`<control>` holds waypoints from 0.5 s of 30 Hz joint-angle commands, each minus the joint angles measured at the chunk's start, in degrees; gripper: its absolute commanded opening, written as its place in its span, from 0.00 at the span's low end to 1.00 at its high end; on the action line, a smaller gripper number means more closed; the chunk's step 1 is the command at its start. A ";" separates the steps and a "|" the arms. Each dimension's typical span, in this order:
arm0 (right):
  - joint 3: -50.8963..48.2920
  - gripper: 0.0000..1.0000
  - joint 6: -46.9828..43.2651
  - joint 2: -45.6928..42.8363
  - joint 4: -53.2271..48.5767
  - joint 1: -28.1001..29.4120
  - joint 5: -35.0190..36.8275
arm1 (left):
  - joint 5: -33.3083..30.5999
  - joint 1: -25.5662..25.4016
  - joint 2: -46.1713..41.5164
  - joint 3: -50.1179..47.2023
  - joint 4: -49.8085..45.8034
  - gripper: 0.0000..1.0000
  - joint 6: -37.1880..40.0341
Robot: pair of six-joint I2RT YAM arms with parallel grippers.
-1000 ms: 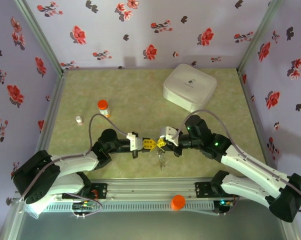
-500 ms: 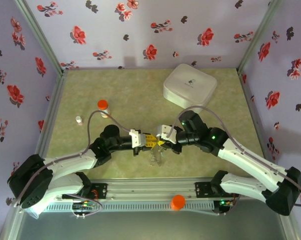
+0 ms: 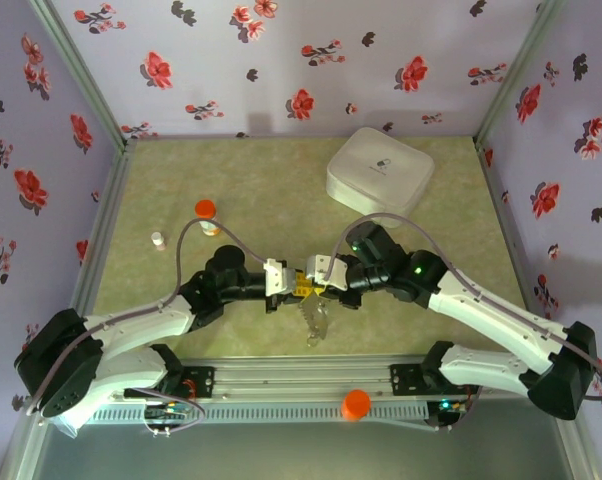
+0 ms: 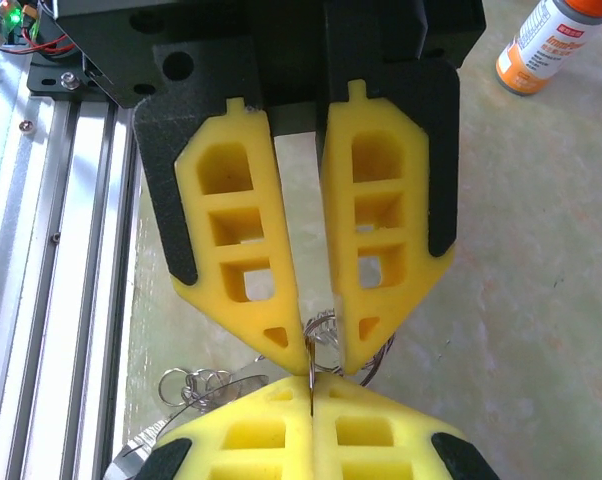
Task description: Put the keys on the keyring
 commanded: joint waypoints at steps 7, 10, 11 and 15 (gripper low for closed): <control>-0.99 0.00 1.98 -2.60 8.27 1.87 -4.28 | -0.39 -0.19 0.70 1.56 0.59 0.00 0.58; -4.65 0.17 4.23 -6.11 12.80 0.59 -4.96 | -1.68 -0.19 -0.35 0.18 3.21 0.00 -0.26; -6.62 0.23 6.15 -7.66 15.04 -0.65 -5.46 | -2.29 -0.19 -0.65 -0.71 5.47 0.00 -0.99; -12.55 0.28 10.69 -11.73 18.76 -3.57 -4.57 | -4.47 -0.19 -1.01 -3.91 13.92 0.00 -4.72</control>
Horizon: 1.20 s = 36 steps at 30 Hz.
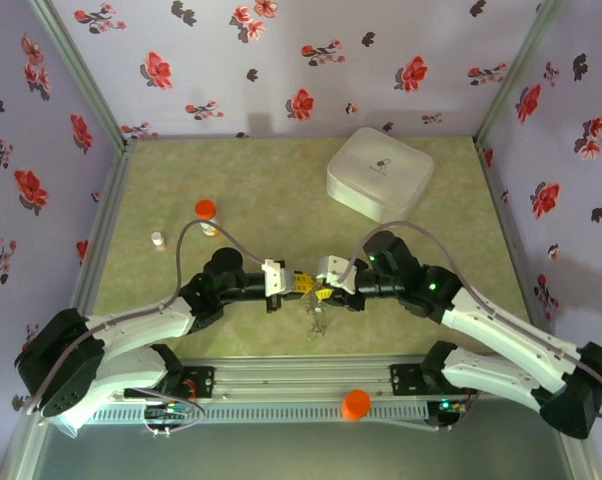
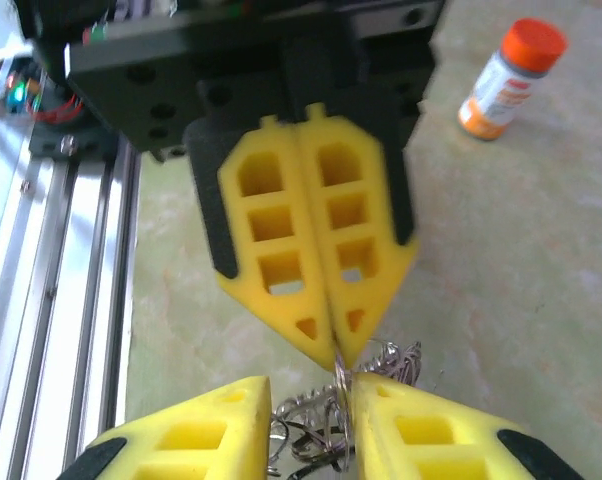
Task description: Put the keys on the keyring
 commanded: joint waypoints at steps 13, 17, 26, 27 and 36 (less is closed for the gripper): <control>-8.07 0.34 8.53 -3.11 9.56 -0.67 3.81 | -2.59 -0.12 -0.95 -5.33 17.03 0.00 -6.65; -8.11 0.33 9.02 -2.59 10.00 -0.63 3.92 | -2.27 -0.12 -0.77 -5.35 17.48 0.00 -6.63; -7.31 0.11 8.45 1.13 11.28 0.18 3.54 | -0.10 -0.15 -0.23 -5.44 19.41 0.00 -6.62; -6.81 0.08 8.02 1.67 11.11 0.46 3.55 | 0.22 -0.09 -0.15 -5.34 19.61 0.00 -6.61; -1.91 0.00 3.63 6.98 5.04 2.23 1.52 | 3.40 -0.13 0.73 -4.21 20.48 0.00 -5.65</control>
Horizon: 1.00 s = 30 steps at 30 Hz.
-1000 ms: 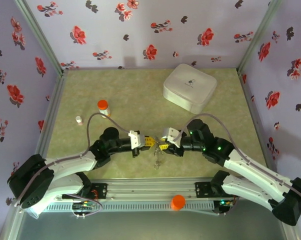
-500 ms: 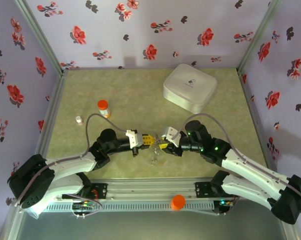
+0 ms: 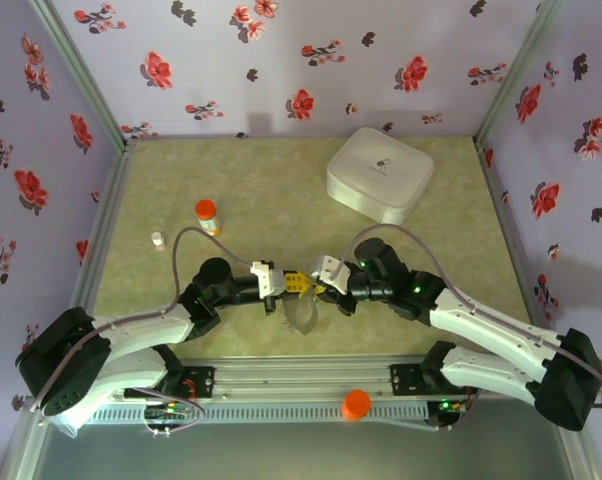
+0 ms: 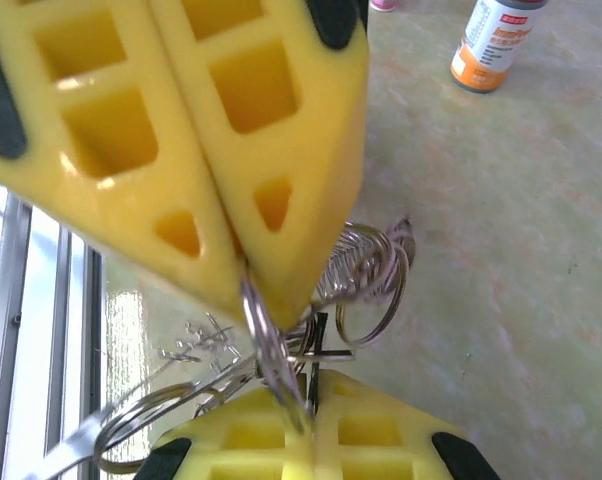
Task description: Put the keys on the keyring
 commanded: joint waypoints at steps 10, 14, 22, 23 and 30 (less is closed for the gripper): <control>3.87 0.00 -3.08 -6.43 -6.63 0.58 6.21 | -1.59 -0.13 -2.59 1.50 -5.76 0.00 5.65; 5.15 0.00 -4.44 -7.95 -9.80 0.54 7.52 | -3.13 -0.14 -3.17 1.59 -7.74 0.00 6.63; 7.57 0.00 -5.69 -7.83 -10.98 0.52 9.04 | -5.65 -0.15 -3.32 1.52 -8.48 0.02 7.34; 7.93 0.00 -5.68 -7.78 -10.73 0.57 8.95 | -6.12 -0.17 -3.38 1.42 -8.34 0.16 7.34; 11.59 0.00 -6.14 -4.74 -8.37 0.68 8.15 | -16.98 0.01 -7.38 -1.83 -1.57 0.63 2.91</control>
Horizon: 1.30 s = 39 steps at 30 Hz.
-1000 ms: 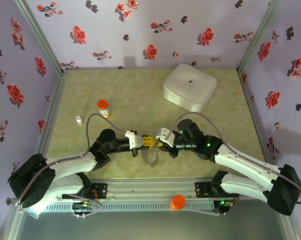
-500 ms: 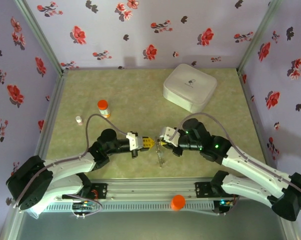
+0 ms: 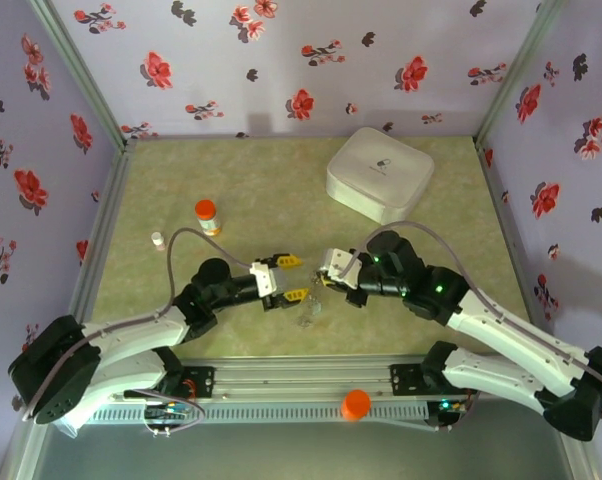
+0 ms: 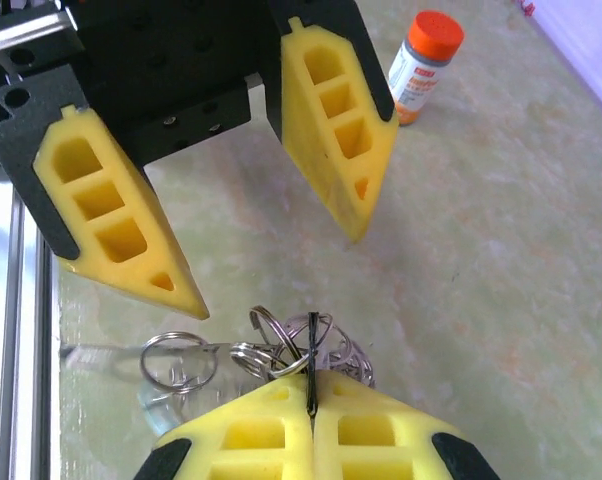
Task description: Put the keys on the keyring
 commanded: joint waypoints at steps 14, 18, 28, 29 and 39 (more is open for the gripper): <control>14.25 0.00 7.73 27.18 31.59 7.38 -4.71 | -66.75 4.20 -40.82 -3.09 -20.09 0.80 -10.32; 15.25 0.00 10.85 33.89 34.83 7.27 -1.41 | -71.14 4.66 -44.30 -2.09 -25.86 0.80 -9.99; 20.56 0.00 -15.77 40.75 -11.36 6.17 5.54 | -69.83 5.97 -38.70 -1.22 -27.89 0.80 -12.19; 20.38 0.00 -16.67 40.74 -14.32 6.15 7.26 | -69.24 6.20 -37.78 -1.15 -27.93 0.80 -12.38; 15.25 0.02 -16.48 42.35 -22.25 6.03 19.91 | -66.61 8.37 -32.08 -0.57 -27.97 0.82 -13.01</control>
